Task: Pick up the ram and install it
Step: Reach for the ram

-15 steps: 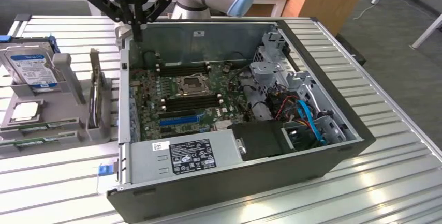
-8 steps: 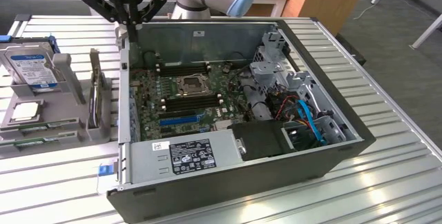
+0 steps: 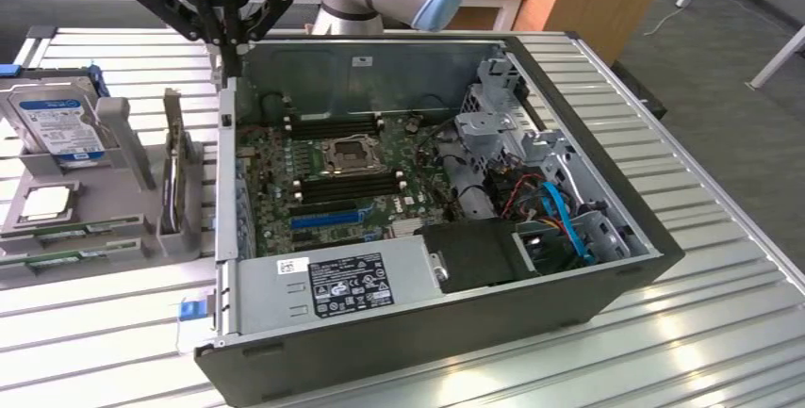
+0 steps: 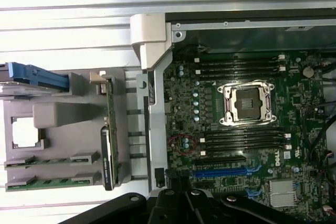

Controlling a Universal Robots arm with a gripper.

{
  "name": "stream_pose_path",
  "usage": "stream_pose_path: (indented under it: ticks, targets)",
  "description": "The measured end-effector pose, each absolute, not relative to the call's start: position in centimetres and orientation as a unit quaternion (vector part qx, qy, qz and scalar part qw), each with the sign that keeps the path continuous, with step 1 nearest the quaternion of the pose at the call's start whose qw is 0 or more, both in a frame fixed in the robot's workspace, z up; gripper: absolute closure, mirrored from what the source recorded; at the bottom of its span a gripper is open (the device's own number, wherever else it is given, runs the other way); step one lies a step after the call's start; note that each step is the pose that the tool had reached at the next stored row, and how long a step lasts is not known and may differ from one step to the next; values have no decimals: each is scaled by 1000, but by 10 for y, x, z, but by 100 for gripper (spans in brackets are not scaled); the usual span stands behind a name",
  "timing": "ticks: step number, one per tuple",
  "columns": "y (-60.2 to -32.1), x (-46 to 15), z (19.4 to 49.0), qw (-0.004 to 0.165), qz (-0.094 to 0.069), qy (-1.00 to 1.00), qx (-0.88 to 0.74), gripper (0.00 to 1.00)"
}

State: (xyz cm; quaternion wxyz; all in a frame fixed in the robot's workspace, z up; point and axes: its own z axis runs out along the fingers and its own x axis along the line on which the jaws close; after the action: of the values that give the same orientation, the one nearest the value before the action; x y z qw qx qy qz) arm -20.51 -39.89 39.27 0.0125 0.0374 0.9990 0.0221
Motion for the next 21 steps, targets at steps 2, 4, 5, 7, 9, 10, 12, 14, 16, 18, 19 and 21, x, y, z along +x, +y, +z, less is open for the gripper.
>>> stream_pose_path:
  ticks: [2,4,5,7,9,10,12,14,16,18,19,21]
  targets:
    - [-399,-208,393,13,22,999,37,90]
    - [-399,-211,393,12,22,999,37,90]
    - [-399,-212,393,12,22,999,37,90]
    - [-399,-216,393,13,22,999,37,90]
    - [-399,-219,392,12,22,999,37,90]
    - [-399,-220,392,12,22,999,37,90]
    - [-399,-222,392,12,22,999,37,90]
    - [-399,-225,392,12,22,999,37,90]
    - [-399,-227,392,12,22,999,37,90]
    - [-399,-230,392,12,22,999,37,90]
    - [-399,-231,392,13,22,999,37,90]
    - [-399,-234,392,12,22,999,37,90]
